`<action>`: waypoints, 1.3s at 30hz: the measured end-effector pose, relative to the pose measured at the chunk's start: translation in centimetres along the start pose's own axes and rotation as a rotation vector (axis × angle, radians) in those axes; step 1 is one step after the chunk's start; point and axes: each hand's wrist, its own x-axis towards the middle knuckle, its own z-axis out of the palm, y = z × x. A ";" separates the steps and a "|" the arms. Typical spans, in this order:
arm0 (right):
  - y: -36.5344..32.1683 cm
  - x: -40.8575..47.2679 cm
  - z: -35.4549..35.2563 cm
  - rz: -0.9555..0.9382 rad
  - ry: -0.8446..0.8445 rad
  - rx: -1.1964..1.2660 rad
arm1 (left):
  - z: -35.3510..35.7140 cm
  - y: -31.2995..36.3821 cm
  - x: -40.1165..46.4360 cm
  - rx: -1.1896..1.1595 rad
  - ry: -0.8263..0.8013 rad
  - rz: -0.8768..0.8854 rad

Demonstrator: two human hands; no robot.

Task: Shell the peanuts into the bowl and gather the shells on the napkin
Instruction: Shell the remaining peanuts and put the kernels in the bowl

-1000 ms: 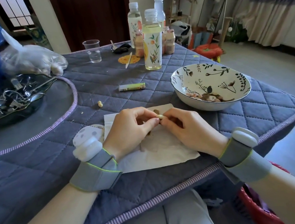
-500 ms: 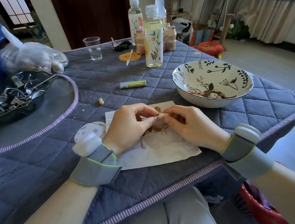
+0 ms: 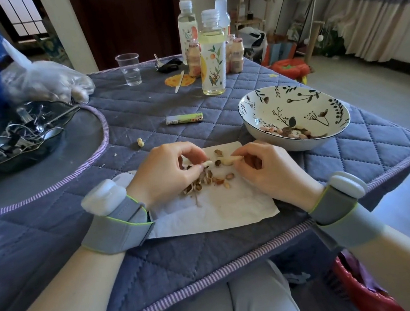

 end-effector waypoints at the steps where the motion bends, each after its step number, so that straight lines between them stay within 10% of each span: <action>1: 0.0 0.0 0.0 -0.013 -0.024 -0.036 | 0.0 -0.1 0.0 0.029 -0.012 0.005; 14: -1.2 0.0 -0.2 -0.213 -0.225 -0.334 | 0.5 -0.3 0.1 0.055 0.039 0.068; 39: -2.0 -1.1 0.2 -0.014 -0.093 -0.041 | 2.1 0.6 0.3 0.269 -0.004 0.208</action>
